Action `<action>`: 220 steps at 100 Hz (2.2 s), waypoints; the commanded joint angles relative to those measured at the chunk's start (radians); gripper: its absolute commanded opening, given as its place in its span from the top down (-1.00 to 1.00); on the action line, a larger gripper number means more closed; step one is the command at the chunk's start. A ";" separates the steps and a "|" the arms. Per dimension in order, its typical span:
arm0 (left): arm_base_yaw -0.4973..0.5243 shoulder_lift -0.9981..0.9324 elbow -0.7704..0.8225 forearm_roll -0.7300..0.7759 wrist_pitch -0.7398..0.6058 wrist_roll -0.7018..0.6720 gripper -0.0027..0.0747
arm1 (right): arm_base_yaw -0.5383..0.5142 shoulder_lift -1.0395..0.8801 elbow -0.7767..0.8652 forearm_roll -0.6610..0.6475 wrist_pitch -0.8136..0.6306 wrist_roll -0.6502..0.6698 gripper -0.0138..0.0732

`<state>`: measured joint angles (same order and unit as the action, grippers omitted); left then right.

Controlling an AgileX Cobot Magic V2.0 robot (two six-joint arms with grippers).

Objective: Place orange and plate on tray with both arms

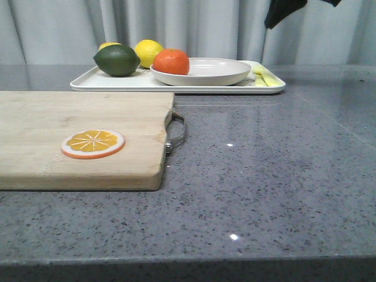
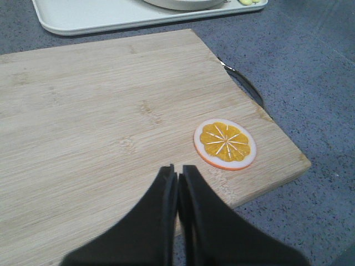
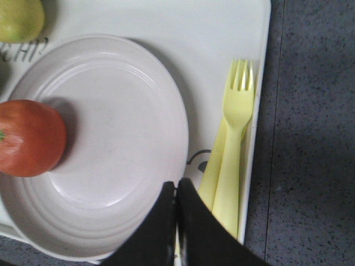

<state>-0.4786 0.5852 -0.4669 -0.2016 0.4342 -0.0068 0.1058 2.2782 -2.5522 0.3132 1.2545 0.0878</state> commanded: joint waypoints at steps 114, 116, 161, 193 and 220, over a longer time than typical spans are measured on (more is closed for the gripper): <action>0.005 0.000 -0.027 -0.062 -0.037 -0.007 0.98 | 0.045 -0.912 0.709 -0.100 -0.022 -0.106 0.84; 0.005 0.000 -0.027 -0.062 -0.037 -0.007 0.98 | 0.045 -0.932 0.732 -0.106 -0.036 -0.106 0.84; 0.005 -0.003 -0.027 -0.057 -0.041 -0.006 0.98 | 0.045 -1.434 1.314 -0.147 -0.367 -0.143 0.84; 0.005 -0.067 -0.020 -0.060 -0.041 0.049 0.98 | 0.045 -1.767 1.704 -0.147 -0.565 -0.143 0.84; 0.005 -0.213 0.043 -0.102 -0.041 0.049 0.98 | 0.045 -1.951 1.947 -0.147 -0.671 -0.143 0.84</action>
<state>-0.4755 0.4153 -0.4150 -0.2755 0.4590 0.0399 0.1535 0.3589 -0.6333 0.1679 0.6986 -0.0437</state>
